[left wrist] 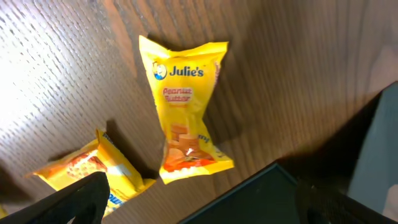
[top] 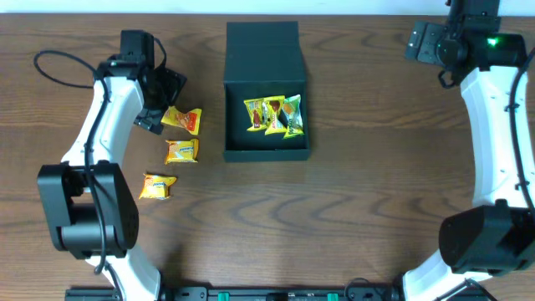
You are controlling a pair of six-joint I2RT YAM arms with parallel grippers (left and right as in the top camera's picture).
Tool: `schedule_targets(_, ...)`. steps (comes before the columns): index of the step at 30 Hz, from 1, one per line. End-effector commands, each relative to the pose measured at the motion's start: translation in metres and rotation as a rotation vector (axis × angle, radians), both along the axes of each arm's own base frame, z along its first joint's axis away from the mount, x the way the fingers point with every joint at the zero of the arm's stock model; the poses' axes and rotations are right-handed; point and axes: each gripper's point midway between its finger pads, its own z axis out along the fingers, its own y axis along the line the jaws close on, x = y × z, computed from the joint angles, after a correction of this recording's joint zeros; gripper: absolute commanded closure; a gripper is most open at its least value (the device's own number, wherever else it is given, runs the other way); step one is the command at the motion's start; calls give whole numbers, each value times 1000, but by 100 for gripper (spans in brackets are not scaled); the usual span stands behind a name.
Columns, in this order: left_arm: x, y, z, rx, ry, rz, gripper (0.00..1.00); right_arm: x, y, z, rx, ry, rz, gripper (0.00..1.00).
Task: Pack container
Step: 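Move the left gripper to the yellow Julie's peanut butter packet, then close the left gripper on the Julie's peanut butter packet and lift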
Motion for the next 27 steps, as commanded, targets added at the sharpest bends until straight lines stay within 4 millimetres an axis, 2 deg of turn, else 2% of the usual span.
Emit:
schedule_targets(1,5,3,-3,-13,26,74,4,-1,-2,-6,-8,22,3,1)
schedule_targets(5,2,-8,-26,-89,93,92,4,-2,-2,-6,-8,24,3,1)
schedule_targets(10,-2,-11,-52,-136,162,93,0,-2,-2,-6,-8,25,2,1)
schedule_targets(14,-3,-4,-59,-94,172,104,0,-3,-2,-7,-8,33,3,1)
schedule_targets(15,-3,-2,-60,-78,174,108,6,-4,-2,-8,-8,36,2,1)
schedule_targets(21,2,1,-70,-61,172,108,13,-6,-2,-9,-7,47,2,1)
schedule_targets(27,9,8,-72,-21,139,102,13,-6,-2,-10,-7,47,3,1)
